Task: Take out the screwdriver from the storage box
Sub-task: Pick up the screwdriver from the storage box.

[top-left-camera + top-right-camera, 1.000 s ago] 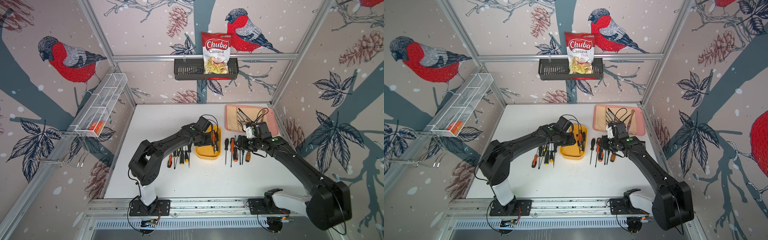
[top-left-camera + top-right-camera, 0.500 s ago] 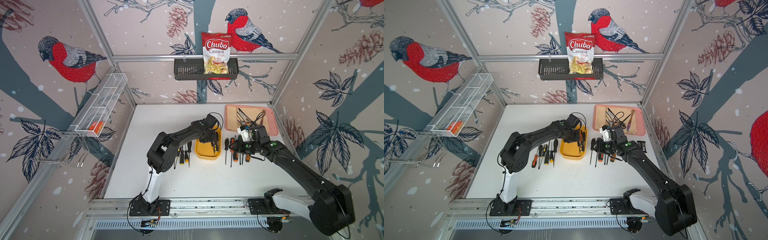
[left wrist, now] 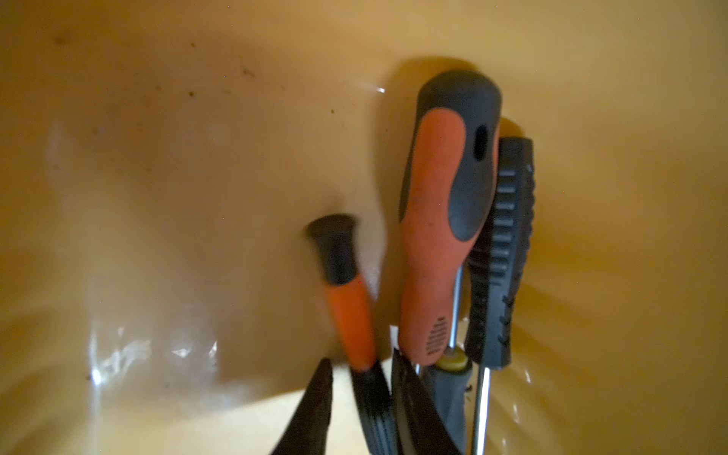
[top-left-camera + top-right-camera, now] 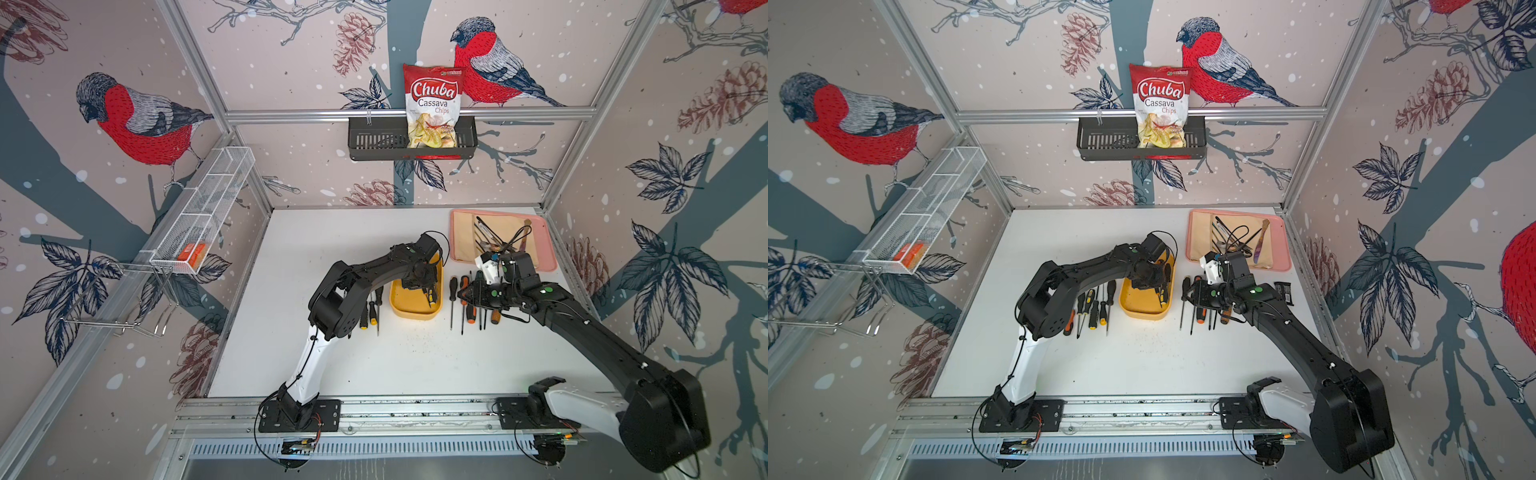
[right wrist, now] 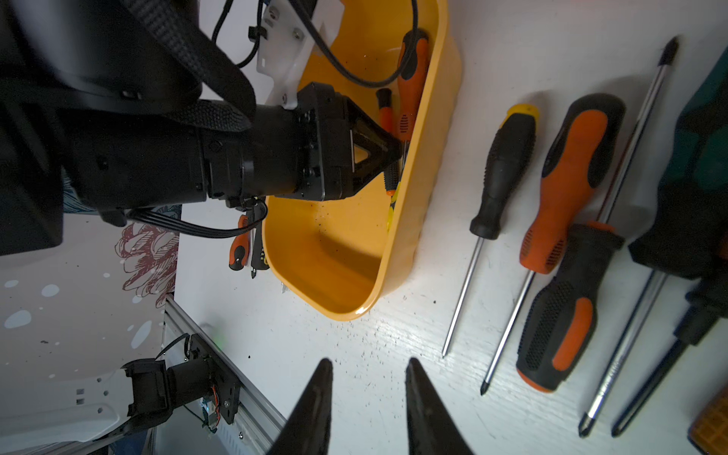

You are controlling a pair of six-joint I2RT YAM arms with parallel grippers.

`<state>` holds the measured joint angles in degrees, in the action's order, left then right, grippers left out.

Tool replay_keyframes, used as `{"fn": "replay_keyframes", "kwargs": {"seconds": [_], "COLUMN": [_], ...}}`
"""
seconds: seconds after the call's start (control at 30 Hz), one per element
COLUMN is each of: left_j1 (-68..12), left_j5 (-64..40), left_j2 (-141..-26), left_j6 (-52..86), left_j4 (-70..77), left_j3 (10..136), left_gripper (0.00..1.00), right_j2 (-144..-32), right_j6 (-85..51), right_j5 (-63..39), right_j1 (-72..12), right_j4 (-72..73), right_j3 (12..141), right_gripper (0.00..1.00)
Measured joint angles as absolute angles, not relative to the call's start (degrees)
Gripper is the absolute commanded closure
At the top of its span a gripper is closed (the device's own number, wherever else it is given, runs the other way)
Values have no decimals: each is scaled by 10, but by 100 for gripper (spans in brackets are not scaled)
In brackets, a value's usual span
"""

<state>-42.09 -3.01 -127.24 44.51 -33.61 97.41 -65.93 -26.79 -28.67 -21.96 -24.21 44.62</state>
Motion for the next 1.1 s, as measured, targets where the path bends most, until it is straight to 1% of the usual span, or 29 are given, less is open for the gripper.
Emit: {"fn": "replay_keyframes", "kwargs": {"seconds": [0.07,0.27,0.43,0.7,1.1], "left_j1": [-422,-422,-422,-423,-412], "left_j5": [-29,-29,-30,-29,-30], "left_j2": [-1274,-1274,-1259,-1185,-1064], "left_j6": [444,435,428,390,340], "left_j4": [-335,-333,-348,-376,-398], "left_j3": [974,972,968,963,886], "left_gripper": [82,91,93,93,95], "right_j2": [-660,-661,-660,-659,-671], "right_j6": [-270,-272,-274,-292,-364], "right_j5": [-287,-286,-286,-286,-275], "right_j1": [-220,-219,-219,-226,-307], "right_j4": [-242,-241,-240,-224,-155], "right_j3": [445,442,439,433,434], "right_gripper": [67,68,68,68,68]}}
